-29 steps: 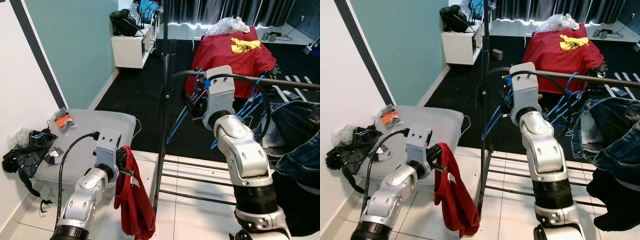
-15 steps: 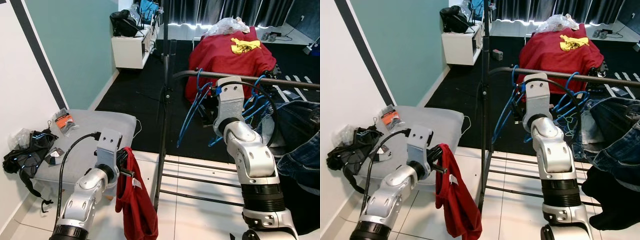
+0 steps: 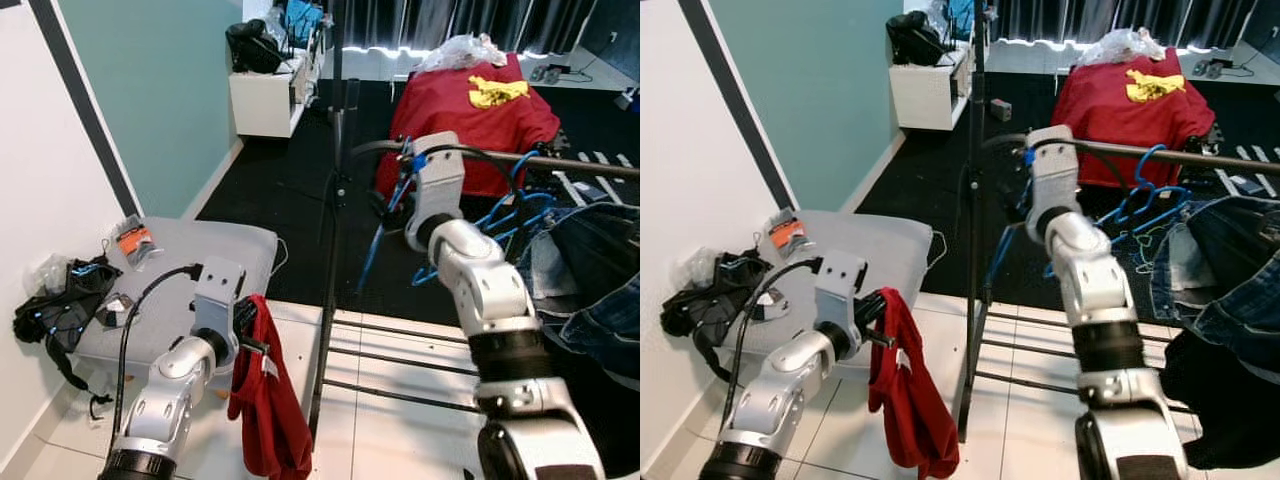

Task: Hang hanger

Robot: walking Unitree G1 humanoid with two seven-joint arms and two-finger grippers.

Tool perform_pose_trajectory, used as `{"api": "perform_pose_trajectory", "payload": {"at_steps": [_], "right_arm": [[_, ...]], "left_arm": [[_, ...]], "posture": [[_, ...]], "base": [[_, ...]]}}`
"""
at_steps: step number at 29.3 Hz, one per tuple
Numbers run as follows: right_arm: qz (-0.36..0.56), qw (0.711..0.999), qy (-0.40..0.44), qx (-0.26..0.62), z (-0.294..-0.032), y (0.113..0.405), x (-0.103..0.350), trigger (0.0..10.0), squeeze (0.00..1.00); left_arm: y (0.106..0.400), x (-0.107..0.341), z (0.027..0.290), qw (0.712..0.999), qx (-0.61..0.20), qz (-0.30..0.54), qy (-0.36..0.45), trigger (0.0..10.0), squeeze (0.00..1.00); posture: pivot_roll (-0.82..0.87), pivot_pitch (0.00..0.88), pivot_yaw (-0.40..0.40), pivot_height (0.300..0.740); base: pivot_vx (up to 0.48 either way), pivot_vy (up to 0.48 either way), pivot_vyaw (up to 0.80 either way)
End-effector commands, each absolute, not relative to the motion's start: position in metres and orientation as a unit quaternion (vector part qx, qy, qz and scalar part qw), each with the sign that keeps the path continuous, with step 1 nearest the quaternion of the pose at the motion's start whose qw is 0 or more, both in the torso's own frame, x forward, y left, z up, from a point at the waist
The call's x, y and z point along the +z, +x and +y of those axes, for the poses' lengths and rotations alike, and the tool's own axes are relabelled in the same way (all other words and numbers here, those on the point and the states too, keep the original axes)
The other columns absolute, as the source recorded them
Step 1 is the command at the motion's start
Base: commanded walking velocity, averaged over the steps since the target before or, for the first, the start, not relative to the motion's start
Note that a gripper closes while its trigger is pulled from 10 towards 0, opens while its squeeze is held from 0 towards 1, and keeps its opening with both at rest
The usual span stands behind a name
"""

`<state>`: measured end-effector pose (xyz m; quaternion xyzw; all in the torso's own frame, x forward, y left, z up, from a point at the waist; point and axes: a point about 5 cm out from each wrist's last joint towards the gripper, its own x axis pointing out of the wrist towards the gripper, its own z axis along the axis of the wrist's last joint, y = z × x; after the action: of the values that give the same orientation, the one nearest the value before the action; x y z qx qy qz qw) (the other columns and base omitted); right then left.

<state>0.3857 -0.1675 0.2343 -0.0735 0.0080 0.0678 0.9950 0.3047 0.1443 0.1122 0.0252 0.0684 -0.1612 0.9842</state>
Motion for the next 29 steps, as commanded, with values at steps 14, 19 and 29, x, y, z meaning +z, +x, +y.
{"api": "perform_pose_trajectory", "payload": {"at_steps": [14,19,29], "right_arm": [[0.031,0.996,-0.060,0.059,-0.184,0.404,0.226,10.0,0.00],[0.031,0.996,-0.053,0.064,-0.181,0.411,0.230,10.0,0.00],[0.012,0.994,-0.061,0.088,-0.167,0.416,0.242,10.0,0.00]], "left_arm": [[0.297,0.118,0.157,0.984,-0.159,0.067,0.043,10.0,0.00],[0.294,0.120,0.165,0.984,-0.157,0.069,0.053,10.0,0.00],[0.286,0.123,0.166,0.984,-0.153,0.068,0.056,10.0,0.00]], "posture": [[0.04,0.100,0.035,0.740],[0.05,0.120,0.025,0.740],[0.07,0.131,0.009,0.740]], "base": [[0.000,0.000,0.00],[0.000,0.000,0.00],[0.000,0.000,0.00]]}}
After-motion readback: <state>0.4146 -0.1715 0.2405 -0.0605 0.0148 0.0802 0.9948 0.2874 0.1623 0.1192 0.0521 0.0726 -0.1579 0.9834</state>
